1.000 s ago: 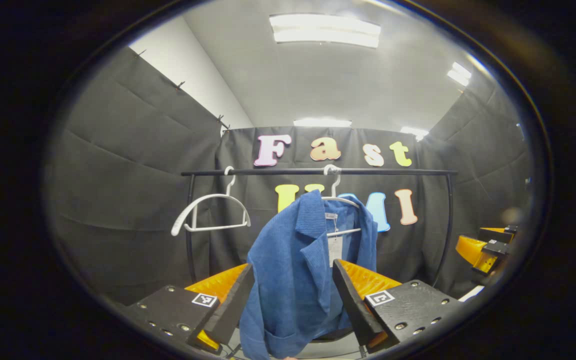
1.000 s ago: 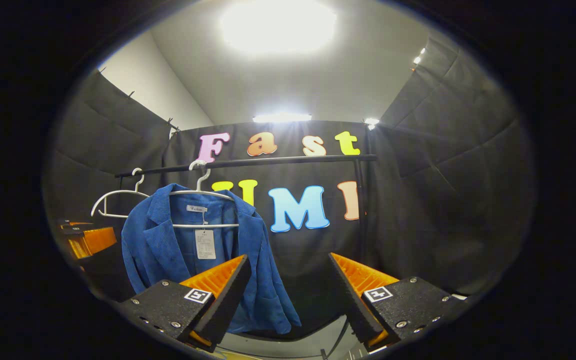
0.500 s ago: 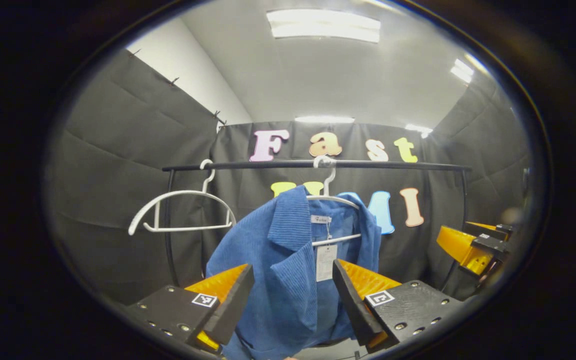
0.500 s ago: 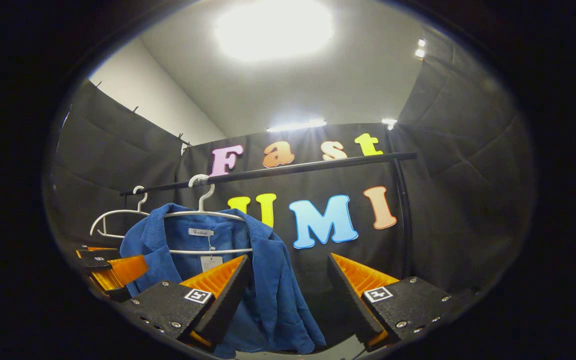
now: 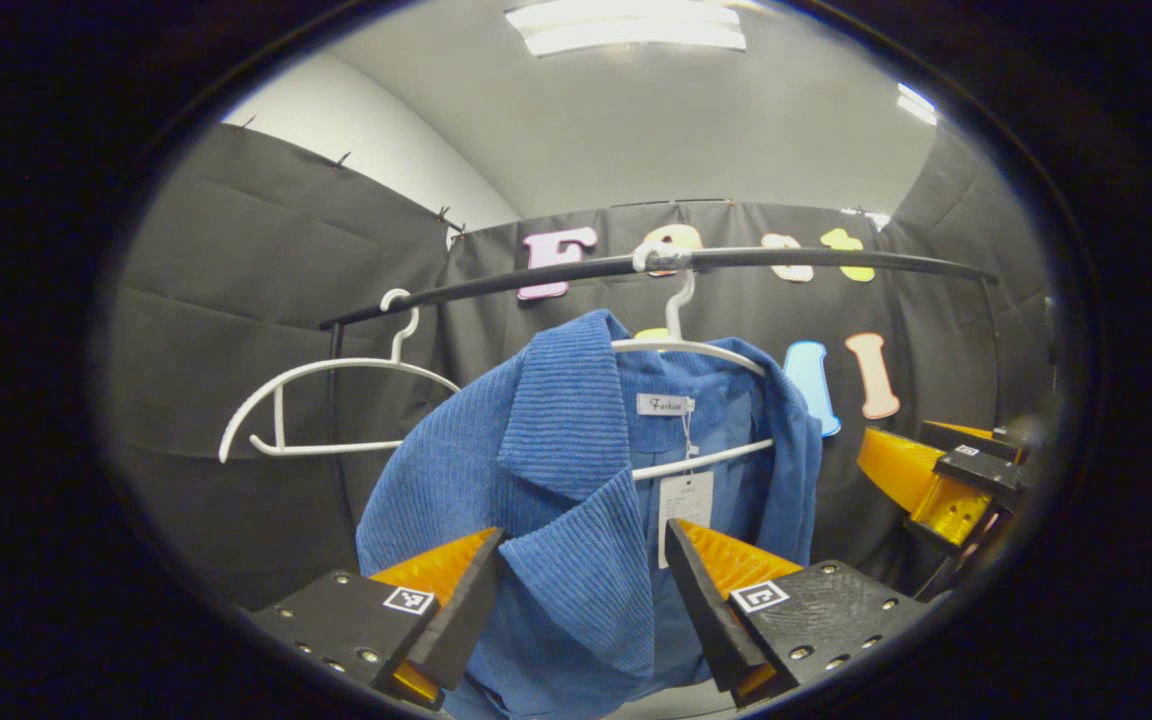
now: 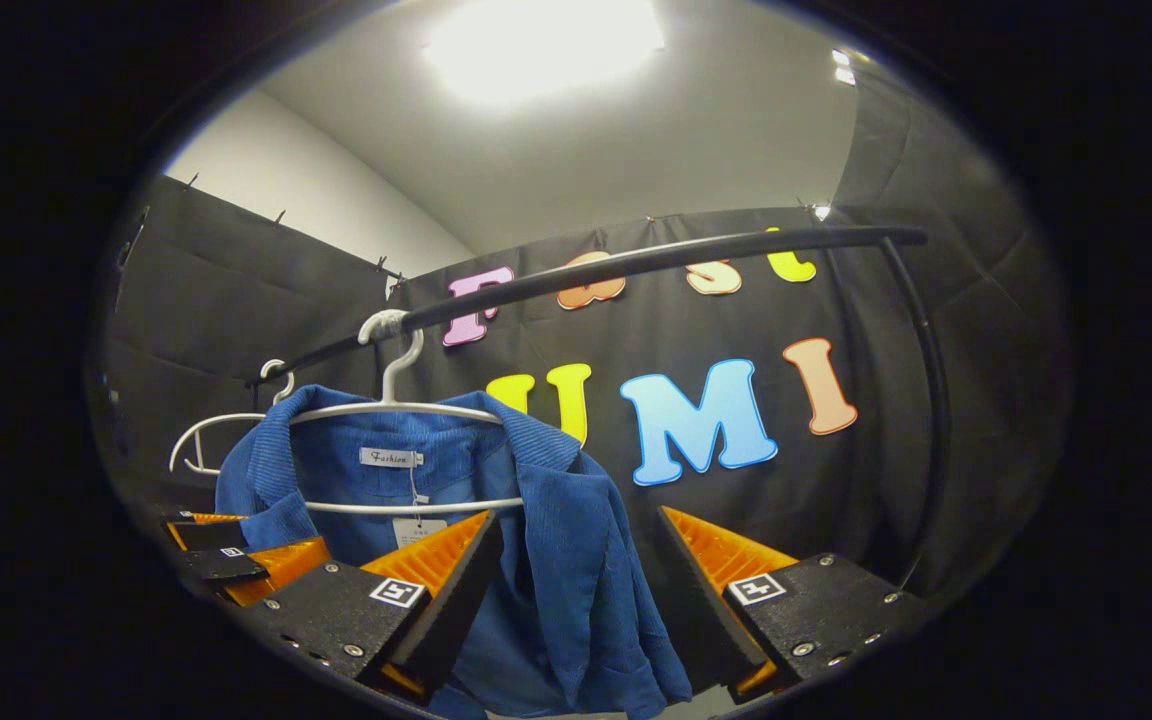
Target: Grasp the clothes on the hanger with both hands and then place them into the laundry hamper below.
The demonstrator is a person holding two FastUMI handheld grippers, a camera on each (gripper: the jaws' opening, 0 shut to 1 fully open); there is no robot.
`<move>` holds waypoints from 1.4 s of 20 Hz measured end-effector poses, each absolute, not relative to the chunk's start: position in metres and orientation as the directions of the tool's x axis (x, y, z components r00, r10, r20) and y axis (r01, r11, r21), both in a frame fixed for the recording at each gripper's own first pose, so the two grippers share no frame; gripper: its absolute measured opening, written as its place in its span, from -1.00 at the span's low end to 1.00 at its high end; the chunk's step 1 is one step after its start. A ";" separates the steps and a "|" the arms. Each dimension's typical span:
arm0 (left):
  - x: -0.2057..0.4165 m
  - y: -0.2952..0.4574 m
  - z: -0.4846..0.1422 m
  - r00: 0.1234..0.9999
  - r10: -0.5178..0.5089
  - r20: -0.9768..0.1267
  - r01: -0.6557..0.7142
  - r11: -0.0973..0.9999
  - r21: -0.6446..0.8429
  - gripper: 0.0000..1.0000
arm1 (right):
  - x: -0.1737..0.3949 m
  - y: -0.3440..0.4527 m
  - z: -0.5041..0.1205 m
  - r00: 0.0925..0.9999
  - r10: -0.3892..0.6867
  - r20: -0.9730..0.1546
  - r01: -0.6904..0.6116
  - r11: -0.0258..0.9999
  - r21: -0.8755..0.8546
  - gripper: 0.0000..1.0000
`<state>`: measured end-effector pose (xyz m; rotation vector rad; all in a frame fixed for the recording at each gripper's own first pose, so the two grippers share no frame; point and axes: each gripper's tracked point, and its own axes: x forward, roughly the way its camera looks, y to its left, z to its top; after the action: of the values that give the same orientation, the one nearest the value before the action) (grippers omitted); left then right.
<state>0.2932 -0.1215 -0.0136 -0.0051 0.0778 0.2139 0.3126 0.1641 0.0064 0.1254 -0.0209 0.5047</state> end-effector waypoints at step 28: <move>0.284 -0.087 -0.011 0.932 0.357 -0.061 -0.355 0.934 0.036 -0.82 | 0.361 0.180 -0.011 0.856 0.514 0.055 -0.517 0.853 0.073 -0.99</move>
<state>0.2840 -0.0871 -0.0110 0.0242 0.0667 0.3645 0.3607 0.1804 -0.0115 0.0858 -0.0337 0.5422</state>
